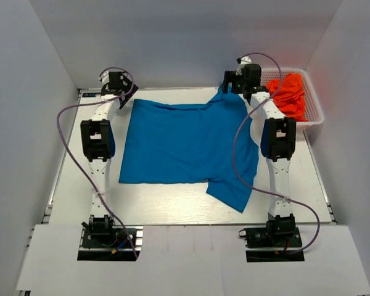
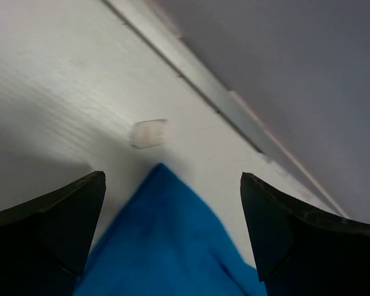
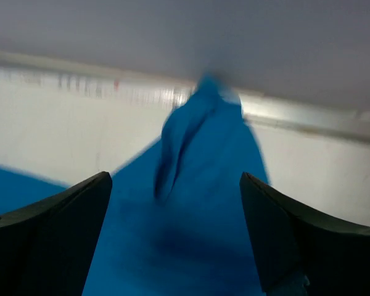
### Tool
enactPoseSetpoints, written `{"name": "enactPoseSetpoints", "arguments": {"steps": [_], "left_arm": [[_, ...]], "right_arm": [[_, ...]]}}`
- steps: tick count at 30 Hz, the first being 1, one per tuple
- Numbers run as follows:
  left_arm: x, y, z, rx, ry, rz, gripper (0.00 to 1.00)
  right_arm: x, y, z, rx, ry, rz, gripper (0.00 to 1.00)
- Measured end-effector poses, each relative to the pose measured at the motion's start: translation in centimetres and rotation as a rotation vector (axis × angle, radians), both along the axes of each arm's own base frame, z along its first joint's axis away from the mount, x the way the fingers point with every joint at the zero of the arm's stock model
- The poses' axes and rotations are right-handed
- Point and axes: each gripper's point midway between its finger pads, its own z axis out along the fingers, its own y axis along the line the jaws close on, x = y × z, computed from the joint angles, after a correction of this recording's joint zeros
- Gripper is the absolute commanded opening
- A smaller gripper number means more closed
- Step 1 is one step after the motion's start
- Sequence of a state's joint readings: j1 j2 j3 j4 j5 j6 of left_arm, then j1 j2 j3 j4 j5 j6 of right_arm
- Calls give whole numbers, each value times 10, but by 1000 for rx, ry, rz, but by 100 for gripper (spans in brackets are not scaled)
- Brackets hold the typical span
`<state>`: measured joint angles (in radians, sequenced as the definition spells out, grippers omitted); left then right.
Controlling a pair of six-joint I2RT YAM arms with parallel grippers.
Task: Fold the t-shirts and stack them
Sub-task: Flatten out the tshirt
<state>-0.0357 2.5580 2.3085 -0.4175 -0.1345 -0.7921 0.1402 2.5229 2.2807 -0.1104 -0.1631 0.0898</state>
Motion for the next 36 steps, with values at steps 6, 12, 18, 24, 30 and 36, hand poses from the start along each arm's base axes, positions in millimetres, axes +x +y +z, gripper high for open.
{"name": "enactPoseSetpoints", "arguments": {"steps": [6,12,18,24,30,36], "left_arm": [[-46,21,-18,-57,97,-11,100],[-62,-10,71,-33,5,-141,100],[-113,-54,95,-50,0,-319,100],[-124,-89,24,-75,130,-441,100],[-119,-93,-39,-77,244,-447,100],[-123,-65,-44,-34,280,-377,100]], "right_arm": [[-50,22,14,-86,49,51,90],[-112,41,140,-44,-106,63,90],[-191,14,131,41,-14,-33,90],[-259,-19,19,-5,306,-156,90],[-300,-29,-12,-10,428,-191,90],[-301,-32,0,6,399,-198,90]]}}
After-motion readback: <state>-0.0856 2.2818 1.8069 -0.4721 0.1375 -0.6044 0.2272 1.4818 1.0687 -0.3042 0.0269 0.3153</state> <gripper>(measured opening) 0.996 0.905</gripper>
